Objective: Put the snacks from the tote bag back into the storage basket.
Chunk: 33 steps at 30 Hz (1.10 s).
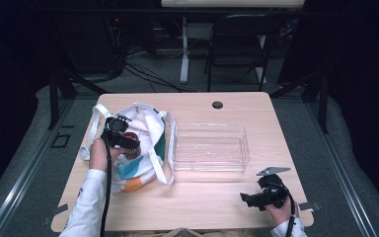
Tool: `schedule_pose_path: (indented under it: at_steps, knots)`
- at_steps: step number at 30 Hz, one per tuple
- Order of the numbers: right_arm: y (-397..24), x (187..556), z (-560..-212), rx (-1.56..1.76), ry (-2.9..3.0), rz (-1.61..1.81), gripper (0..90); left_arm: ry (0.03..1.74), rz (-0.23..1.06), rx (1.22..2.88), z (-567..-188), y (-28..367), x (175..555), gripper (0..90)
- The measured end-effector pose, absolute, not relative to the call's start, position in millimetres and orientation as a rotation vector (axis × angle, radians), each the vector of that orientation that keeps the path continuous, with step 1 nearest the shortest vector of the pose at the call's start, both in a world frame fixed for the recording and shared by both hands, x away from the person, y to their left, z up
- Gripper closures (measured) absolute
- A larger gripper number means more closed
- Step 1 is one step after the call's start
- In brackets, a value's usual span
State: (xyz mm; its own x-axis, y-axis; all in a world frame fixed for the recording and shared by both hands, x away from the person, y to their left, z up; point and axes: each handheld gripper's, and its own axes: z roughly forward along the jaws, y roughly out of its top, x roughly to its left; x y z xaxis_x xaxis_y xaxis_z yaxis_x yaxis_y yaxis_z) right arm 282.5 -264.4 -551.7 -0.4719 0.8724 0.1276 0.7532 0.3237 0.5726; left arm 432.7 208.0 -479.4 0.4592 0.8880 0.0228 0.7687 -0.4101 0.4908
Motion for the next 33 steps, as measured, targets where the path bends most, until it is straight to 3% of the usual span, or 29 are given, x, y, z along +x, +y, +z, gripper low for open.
schedule_pose_path:
  at_steps: [33]
  knots:
    - [-266.3,282.7,-551.9,1.486,2.384,0.861,5.1,1.426,0.467,2.230,-448.9,228.8,425.2,27.4]
